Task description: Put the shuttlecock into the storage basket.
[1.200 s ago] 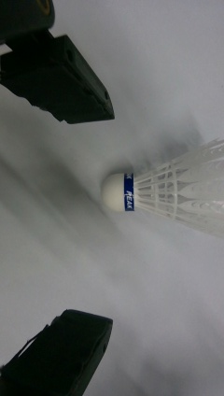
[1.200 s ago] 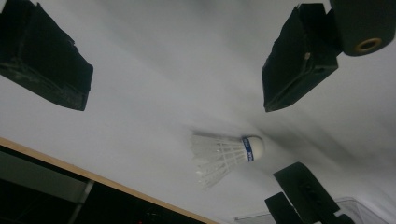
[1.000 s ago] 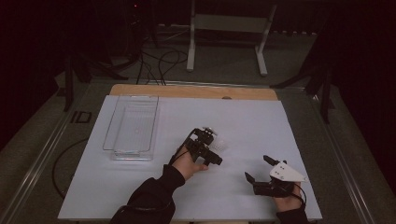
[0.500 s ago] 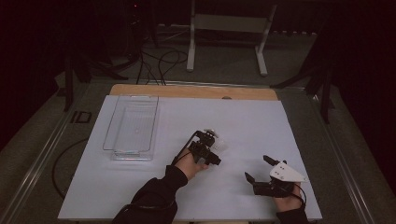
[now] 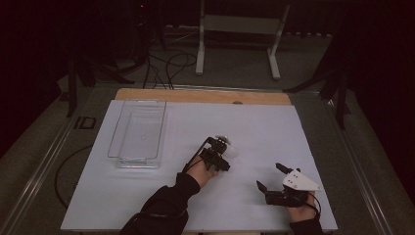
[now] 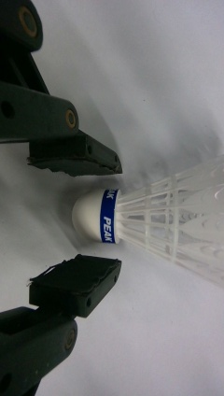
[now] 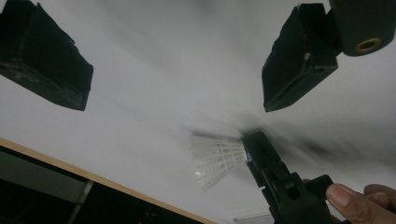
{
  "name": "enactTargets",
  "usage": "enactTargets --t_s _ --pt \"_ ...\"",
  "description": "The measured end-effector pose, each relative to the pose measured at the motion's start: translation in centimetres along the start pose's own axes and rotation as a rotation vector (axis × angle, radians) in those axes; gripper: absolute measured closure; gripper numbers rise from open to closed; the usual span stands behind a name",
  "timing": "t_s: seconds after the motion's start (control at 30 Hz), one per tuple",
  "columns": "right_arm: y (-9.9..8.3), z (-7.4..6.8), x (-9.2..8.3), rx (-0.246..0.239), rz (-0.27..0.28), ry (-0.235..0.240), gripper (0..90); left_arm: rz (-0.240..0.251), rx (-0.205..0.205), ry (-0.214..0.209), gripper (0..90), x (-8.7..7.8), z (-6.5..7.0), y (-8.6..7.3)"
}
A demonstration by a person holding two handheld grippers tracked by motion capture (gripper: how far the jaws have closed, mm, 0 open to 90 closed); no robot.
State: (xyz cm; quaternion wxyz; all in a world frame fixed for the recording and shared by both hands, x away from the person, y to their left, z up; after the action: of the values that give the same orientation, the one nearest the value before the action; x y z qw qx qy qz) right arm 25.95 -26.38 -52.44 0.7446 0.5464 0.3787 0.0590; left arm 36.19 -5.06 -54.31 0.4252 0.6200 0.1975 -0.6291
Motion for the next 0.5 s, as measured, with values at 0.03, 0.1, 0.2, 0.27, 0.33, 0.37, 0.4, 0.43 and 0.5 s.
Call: enactTargets --t_s 0.03,0.1,0.2,0.27,0.33,0.37,0.4,0.43,0.5 --pt "0.0 0.01 0.0 0.0 0.0 0.0 8.8 0.002 -0.002 -0.003 50.7 0.01 -0.07 0.04" --pt "0.0 -0.01 0.02 -0.001 -0.001 0.001 8.8 0.009 0.004 -0.005 52.5 0.03 -0.12 0.14" --pt "0.02 -0.04 0.0 -0.002 0.001 -0.001 8.9 0.012 0.008 0.011 54.2 0.13 0.0 0.21" --pt "0.02 -0.04 0.01 -0.001 0.0 0.0 8.9 0.008 0.012 0.014 56.8 0.13 0.02 0.28" --pt "0.0 -0.04 0.03 -0.004 -0.003 -0.001 8.9 0.006 0.012 0.011 60.7 0.11 -0.03 0.36" --pt "0.0 -0.04 0.03 -0.004 -0.003 -0.001 8.9 0.006 0.012 0.006 60.7 0.11 -0.03 0.39" --pt "0.0 -0.03 0.02 -0.003 -0.002 0.0 8.8 0.008 0.008 0.008 61.1 0.13 -0.04 0.42" --pt "0.0 -0.02 0.02 -0.002 -0.001 -0.001 8.8 0.009 0.008 0.012 63.2 0.16 -0.06 0.44" --pt "0.01 -0.03 0.0 0.0 0.001 -0.001 8.8 0.005 0.013 0.008 65.0 0.13 -0.06 0.47"
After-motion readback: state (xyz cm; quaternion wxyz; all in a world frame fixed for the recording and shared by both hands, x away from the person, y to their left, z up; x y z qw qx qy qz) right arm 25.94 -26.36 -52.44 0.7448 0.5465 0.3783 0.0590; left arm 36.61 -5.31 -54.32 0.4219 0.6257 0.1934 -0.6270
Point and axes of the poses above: each handheld gripper's, and its own axes: x roughly forward along the jaws, y roughly out of its top, z roughly to its right, the point moved 4 cm from there along x, roughly forward along the jaws, and after that the axes turned 4 degrees about -z, right-handed, at the moved point
